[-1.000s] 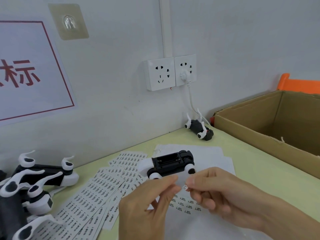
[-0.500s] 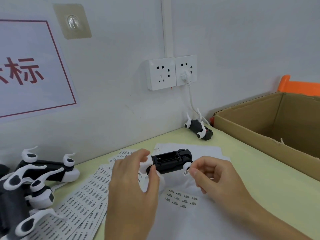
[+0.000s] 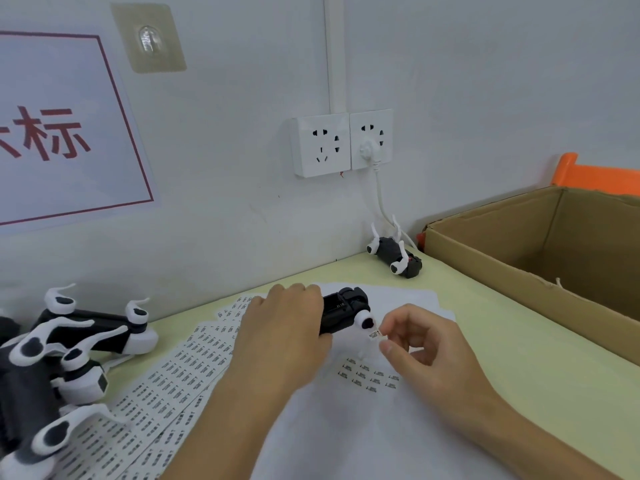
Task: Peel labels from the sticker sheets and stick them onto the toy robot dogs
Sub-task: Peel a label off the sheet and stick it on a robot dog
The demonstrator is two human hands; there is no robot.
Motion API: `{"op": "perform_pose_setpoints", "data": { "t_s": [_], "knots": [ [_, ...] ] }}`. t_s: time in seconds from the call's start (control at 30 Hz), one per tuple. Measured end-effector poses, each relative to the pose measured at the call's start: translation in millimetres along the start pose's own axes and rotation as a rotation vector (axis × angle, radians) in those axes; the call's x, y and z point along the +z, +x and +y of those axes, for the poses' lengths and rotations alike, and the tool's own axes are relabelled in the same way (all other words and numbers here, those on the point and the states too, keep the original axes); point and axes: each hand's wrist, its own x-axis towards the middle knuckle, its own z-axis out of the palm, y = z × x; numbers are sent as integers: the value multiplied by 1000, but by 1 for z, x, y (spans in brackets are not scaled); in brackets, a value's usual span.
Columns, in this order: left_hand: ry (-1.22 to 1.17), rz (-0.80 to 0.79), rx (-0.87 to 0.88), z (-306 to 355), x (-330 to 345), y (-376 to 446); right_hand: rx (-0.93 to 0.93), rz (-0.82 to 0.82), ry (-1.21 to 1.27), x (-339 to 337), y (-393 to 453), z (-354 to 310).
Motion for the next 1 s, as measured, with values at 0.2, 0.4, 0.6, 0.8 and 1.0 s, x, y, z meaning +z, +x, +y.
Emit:
{"op": "perform_pose_setpoints", "data": {
  "t_s": [0.2, 0.4, 0.6, 0.8, 1.0],
  "knots": [
    [-914, -157, -377, -13, -28, 7, -17, -17, 59, -1, 0, -3],
    [-1610, -318, -440, 8, 1, -22, 24, 163, 283, -11, 4, -8],
    [-1763, -219, -355, 29, 38, -40, 18, 183, 338, -23, 11, -21],
    [-1854, -145, -256, 26, 50, -41, -78, -59, 29, -20, 11, -40],
    [-1822, -173, -110, 23, 58, -39, -39, -104, -151, -22, 13, -45]
  ]
}}
